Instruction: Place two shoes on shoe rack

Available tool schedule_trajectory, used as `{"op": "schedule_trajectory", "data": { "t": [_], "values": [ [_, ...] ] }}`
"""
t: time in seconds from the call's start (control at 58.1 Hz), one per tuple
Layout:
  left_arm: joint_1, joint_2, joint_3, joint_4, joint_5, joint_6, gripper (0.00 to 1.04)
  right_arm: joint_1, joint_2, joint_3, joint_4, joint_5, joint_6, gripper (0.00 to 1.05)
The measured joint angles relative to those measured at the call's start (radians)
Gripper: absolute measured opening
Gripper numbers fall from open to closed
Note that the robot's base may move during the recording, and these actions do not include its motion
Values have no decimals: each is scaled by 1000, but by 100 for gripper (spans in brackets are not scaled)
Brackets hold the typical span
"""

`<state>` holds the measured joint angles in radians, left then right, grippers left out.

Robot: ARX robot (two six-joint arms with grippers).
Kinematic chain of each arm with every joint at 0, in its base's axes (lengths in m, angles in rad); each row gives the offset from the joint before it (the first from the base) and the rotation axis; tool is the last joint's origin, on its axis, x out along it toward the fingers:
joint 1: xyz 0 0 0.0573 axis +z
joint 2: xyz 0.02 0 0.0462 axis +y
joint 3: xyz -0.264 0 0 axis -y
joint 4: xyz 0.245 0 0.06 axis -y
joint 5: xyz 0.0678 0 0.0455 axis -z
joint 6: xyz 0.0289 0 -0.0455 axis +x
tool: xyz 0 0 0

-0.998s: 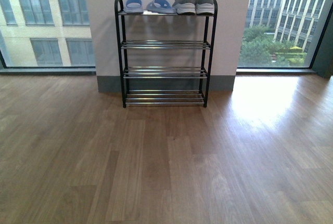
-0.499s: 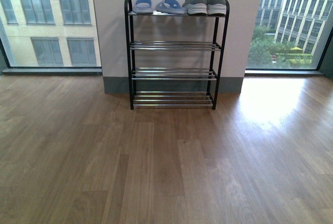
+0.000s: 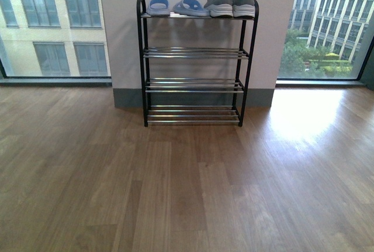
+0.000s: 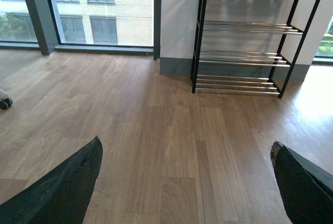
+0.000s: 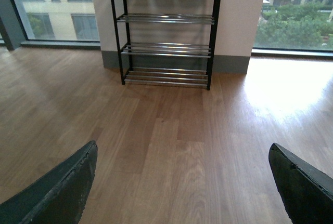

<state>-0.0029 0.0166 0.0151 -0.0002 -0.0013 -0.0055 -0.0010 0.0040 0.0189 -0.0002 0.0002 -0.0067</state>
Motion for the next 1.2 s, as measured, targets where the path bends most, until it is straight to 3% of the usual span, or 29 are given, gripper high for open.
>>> {"op": "schedule_trajectory", "data": {
  "t": [1.204],
  "values": [
    [0, 0, 0, 0, 2, 1, 95, 0, 1, 0, 0, 0, 0, 95]
  ]
}}
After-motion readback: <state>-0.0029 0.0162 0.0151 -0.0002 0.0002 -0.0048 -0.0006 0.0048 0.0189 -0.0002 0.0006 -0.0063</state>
